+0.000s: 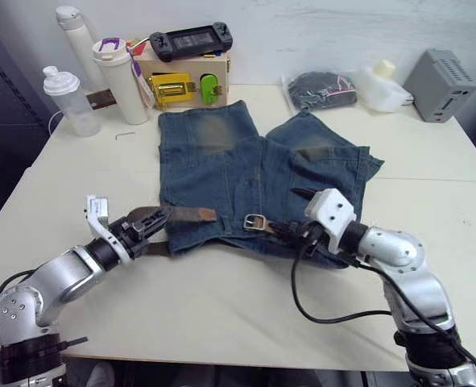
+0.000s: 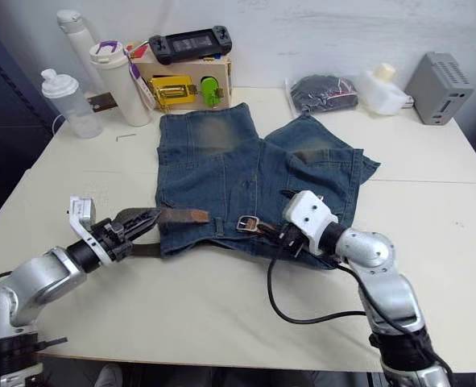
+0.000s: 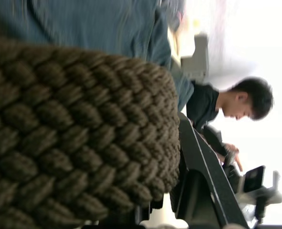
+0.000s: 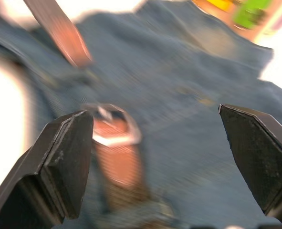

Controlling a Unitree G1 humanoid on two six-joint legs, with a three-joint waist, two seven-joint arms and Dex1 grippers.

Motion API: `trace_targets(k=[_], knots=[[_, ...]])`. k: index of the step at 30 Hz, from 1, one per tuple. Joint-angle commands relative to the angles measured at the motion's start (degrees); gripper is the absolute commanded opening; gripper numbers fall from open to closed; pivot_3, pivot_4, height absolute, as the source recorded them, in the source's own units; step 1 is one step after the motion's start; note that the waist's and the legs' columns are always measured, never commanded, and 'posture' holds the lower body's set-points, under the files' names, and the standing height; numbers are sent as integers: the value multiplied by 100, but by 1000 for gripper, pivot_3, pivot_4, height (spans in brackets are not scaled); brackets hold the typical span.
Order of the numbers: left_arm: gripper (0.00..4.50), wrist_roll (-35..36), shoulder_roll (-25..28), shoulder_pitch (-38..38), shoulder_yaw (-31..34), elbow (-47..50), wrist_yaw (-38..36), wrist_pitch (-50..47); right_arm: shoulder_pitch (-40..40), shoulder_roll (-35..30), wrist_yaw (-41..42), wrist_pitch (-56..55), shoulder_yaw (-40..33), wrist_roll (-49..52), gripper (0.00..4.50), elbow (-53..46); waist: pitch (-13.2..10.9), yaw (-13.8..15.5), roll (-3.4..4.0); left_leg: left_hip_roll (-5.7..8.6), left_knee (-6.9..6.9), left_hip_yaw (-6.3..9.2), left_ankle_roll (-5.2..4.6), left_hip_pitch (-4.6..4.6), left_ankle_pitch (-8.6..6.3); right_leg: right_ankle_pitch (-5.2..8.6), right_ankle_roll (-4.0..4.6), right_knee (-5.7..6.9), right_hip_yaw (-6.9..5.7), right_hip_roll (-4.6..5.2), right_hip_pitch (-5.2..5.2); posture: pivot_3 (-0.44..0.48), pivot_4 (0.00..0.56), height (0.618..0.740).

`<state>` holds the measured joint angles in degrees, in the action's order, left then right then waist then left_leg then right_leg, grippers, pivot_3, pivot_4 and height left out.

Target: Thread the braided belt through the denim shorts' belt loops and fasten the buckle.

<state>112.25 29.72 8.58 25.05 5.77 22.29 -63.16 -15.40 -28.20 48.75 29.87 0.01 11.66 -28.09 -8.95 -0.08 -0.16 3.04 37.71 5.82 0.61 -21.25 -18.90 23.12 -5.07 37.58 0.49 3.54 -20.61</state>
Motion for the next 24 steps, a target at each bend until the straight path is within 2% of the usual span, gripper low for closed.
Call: trace_targets(k=[1, 7, 14, 24], knots=[[0, 75, -85, 147, -117, 77, -116, -77, -127, -234, 311, 723, -336, 1021, 4473, -404, 0, 17, 0, 0, 1, 1, 0, 0, 0, 0, 0, -1, 0, 2, 1, 0, 150, 740], [0, 75, 129, -21, -182, -90, 25, -91, -499, -469, 60, 1201, -547, 1540, 4473, -317, 0, -19, 0, 1, 0, 1, 0, -1, 0, 0, 0, 0, -1, 1, -2, 0, 150, 740], [0, 75, 511, -157, -332, 257, -67, -186, -669, -745, 4, 1272, -490, 1715, 4473, -174, -3, 15, -5, -1, -4, 0, 0, -2, 0, 0, 0, -5, 0, 2, -1, 0, 150, 740], [0, 75, 1116, 670, -958, 51, 412, -187, -590, -762, -171, 1237, -372, 1862, 4473, -292, -5, 3, -7, 0, -4, 2, -1, -4, 0, 0, 0, -7, 0, 2, -2, 0, 150, 740]])
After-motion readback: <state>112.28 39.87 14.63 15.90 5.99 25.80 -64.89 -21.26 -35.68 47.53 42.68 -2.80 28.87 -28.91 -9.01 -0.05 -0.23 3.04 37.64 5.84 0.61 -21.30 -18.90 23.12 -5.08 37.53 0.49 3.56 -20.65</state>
